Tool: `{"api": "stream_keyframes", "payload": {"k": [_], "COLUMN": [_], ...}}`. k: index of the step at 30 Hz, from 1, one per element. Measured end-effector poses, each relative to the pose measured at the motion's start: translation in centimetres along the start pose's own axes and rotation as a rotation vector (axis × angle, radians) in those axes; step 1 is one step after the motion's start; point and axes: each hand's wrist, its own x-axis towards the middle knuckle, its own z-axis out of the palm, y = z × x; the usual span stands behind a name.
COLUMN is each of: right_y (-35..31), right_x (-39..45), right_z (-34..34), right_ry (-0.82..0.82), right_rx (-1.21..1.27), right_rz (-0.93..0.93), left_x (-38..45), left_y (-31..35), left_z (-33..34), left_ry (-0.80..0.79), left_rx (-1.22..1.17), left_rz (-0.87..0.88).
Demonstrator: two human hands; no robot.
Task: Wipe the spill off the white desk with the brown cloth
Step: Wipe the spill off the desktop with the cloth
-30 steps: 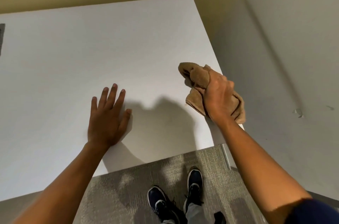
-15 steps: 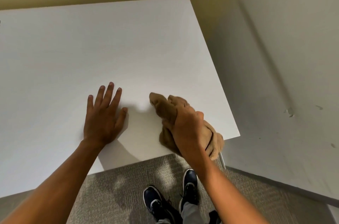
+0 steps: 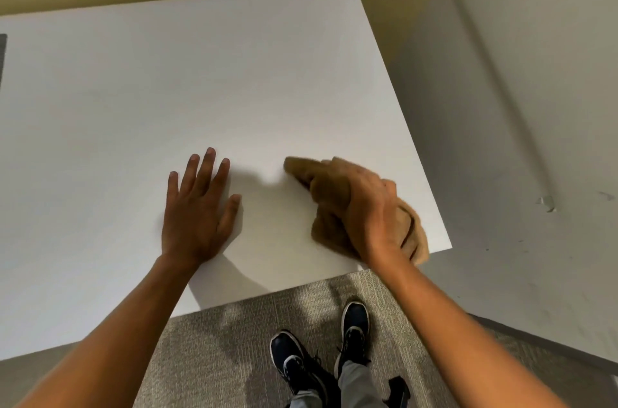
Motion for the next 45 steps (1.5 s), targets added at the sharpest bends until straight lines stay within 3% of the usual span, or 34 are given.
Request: {"api": "stream_keyframes", "payload": {"k": [3,8,12,22,24,30,34,36,41,45], "right_y": [1.7,4.2,3.5,0.1,-1.0,-1.1,1.5,3.1,4.4,2.4], "right_x": [3.7,9.4,8.2,-2.2,-4.4,-7.1,-4.2,-0.6,4.5,2.0], "right_z": [0.3,1.0,0.7,2.0,1.7,1.4,0.1,-1.0,0.9,2.6], "right_ry": [0.065,0.202,0.112,-0.121,-0.168,-0.145,-0.239,-0.151,0.159,0.224], "right_rx": [-0.274,-0.398,-0.389,-0.456,-0.371,-0.213,-0.374,-0.397,-0.365,-0.283], "right_rz": [-0.117,0.048,-0.03,-0.003,0.02,-0.009,-0.242,-0.267,0.01,-0.065], "left_x": [-0.1,-0.1,-0.2,-0.1,-0.1,-0.2,0.0,-0.1,-0.2,-0.2], "left_y": [-0.1,-0.2,-0.3,-0.1,-0.1,-0.2,-0.1,-0.2,-0.2,0.0], "left_z": [0.0,0.2,0.4,0.2,0.1,0.2,-0.1,-0.1,0.1,0.0], "left_ry": [0.003,0.016,0.03,0.007,0.005,0.009,-0.008,-0.01,0.005,0.012], "left_rx": [-0.005,-0.008,-0.015,0.003,0.01,-0.01,-0.001,0.002,-0.019,-0.051], "left_rz": [0.002,0.019,0.027,0.015,0.018,0.026,0.024,0.017,0.01,0.004]}}
